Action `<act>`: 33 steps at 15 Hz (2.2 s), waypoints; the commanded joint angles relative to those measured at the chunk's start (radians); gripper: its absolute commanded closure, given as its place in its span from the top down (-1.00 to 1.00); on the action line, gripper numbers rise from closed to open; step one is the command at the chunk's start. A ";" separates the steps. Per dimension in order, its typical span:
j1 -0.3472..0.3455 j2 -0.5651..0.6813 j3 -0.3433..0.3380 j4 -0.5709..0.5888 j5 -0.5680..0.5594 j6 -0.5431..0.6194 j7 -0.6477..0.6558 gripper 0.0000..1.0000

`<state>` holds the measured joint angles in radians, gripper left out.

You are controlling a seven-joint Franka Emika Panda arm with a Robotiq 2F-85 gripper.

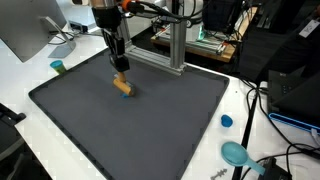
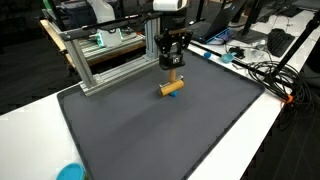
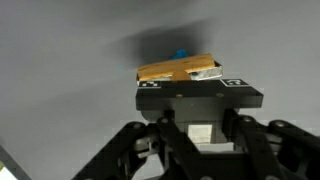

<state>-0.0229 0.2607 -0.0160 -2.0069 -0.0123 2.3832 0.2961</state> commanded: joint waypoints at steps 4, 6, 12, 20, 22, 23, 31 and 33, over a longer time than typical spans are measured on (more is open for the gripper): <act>0.007 0.041 -0.009 0.039 0.033 -0.038 -0.016 -0.57; 0.005 0.052 -0.007 0.040 0.042 -0.051 -0.020 -0.57; 0.011 0.075 -0.006 0.042 0.038 -0.032 -0.013 -0.57; 0.030 0.068 -0.002 0.070 0.023 -0.029 -0.017 -0.57; 0.030 0.076 -0.001 0.075 0.027 -0.024 -0.022 -0.57; 0.028 0.079 0.001 0.080 0.036 -0.023 -0.027 -0.57; -0.030 0.106 -0.002 0.140 0.169 -0.041 -0.072 -0.57; -0.039 0.132 -0.005 0.158 0.184 -0.069 -0.070 -0.57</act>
<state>-0.0482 0.3380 -0.0181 -1.9071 0.1161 2.3438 0.2521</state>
